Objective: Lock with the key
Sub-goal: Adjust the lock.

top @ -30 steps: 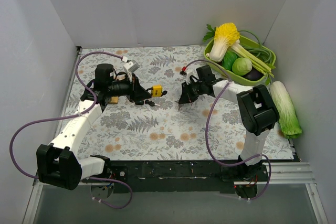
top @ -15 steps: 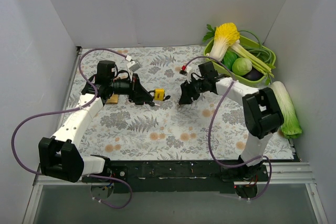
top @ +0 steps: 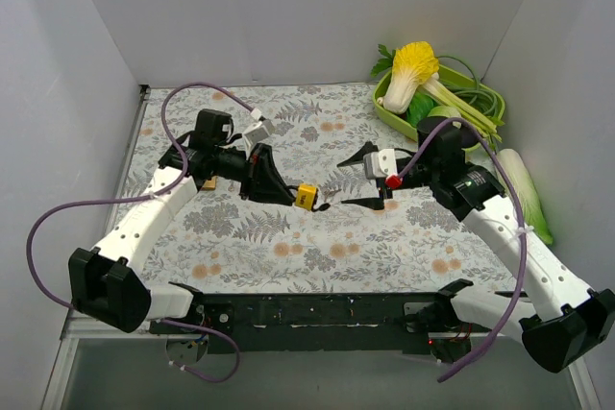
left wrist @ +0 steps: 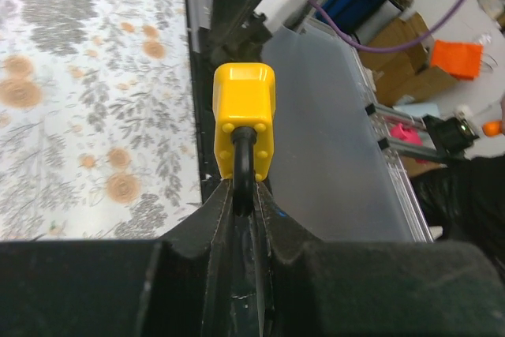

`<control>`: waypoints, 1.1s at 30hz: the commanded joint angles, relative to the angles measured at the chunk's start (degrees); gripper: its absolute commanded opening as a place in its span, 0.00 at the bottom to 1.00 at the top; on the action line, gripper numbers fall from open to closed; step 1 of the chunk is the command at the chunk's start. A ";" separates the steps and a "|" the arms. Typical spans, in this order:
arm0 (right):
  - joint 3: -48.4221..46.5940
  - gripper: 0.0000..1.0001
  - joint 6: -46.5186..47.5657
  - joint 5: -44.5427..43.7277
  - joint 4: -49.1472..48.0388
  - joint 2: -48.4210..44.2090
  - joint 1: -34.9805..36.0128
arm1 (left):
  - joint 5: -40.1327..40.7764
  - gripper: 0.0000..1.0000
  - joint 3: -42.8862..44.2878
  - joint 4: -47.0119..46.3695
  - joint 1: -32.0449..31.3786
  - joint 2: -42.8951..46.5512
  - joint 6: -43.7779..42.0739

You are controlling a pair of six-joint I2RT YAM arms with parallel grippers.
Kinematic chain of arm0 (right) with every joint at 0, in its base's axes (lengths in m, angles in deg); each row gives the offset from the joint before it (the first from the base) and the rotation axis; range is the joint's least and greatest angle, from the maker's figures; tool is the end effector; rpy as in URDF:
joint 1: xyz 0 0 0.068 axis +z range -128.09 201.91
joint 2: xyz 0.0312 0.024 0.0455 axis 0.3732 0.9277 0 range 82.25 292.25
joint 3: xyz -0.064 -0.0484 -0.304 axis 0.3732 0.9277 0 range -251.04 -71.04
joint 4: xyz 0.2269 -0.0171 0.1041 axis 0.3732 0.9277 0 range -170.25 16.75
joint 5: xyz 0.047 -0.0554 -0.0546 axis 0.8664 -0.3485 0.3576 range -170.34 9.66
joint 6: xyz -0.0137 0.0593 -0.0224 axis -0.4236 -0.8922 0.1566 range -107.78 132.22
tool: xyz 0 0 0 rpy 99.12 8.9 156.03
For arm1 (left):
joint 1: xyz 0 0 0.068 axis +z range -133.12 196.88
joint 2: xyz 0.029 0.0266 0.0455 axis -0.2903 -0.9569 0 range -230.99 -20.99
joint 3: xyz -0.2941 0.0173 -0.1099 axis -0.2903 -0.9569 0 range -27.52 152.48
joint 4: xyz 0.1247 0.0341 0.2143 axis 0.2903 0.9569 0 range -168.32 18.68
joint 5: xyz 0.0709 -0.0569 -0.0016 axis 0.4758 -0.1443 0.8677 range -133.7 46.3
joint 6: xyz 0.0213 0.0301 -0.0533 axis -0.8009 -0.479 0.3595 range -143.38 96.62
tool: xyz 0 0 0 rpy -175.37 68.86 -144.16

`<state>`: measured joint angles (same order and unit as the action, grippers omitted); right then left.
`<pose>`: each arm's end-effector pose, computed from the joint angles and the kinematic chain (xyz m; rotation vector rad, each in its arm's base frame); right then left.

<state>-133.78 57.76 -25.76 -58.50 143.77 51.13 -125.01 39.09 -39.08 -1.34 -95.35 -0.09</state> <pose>0.1561 0.1347 0.4118 -1.5379 0.9963 0.7113 0.2048 -0.1201 0.3773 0.6332 2.1858 -2.0323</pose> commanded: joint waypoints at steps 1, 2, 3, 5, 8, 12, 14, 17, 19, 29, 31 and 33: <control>0.08 0.80 10.79 0.00 6.09 -1.31 3.48 | -5.96 0.00 3.44 2.68 -6.99 0.80 -3.34; -0.45 0.80 12.10 -0.53 6.54 -1.57 5.40 | -5.78 0.00 3.44 2.59 -7.62 0.72 -3.51; -0.63 0.80 12.64 -0.88 6.89 -1.84 6.20 | -5.87 0.00 3.53 2.68 -7.97 0.37 -3.43; -1.24 0.81 14.92 -1.32 9.61 -2.63 8.57 | -5.96 0.00 4.23 2.85 -8.41 -0.07 -3.25; -1.86 0.82 18.88 -2.29 13.21 -3.86 11.38 | -5.96 0.00 5.11 3.12 -8.85 -0.86 -3.25; -0.63 0.84 21.87 -5.01 14.98 -5.70 13.76 | -6.22 0.00 5.46 3.12 -9.29 -1.39 -3.34; -0.54 0.84 21.00 -5.90 14.37 -6.14 13.94 | -6.05 0.00 5.46 3.21 -9.73 -1.48 -3.51; -1.15 0.86 18.54 -5.90 12.52 -5.71 14.03 | -6.30 0.00 5.38 3.21 -10.17 -1.92 -3.51; -1.33 0.87 17.75 -6.07 11.12 -5.44 14.03 | -6.48 0.00 5.46 3.64 -10.26 -1.92 -3.60; -3.53 0.77 14.24 -5.19 9.88 -4.39 16.58 | -5.52 0.00 5.11 4.26 -11.05 -1.92 -4.57; -3.53 0.73 13.18 -5.37 9.09 -4.21 17.36 | -5.43 0.00 5.20 4.35 -11.14 -2.10 -4.57; -3.70 0.66 12.30 -5.72 8.13 -4.12 17.72 | -5.43 0.00 5.46 4.35 -11.14 -2.18 -4.57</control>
<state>-134.75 73.12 -31.92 -46.80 139.62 67.63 -126.52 42.00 -34.70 -12.14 -98.37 -3.70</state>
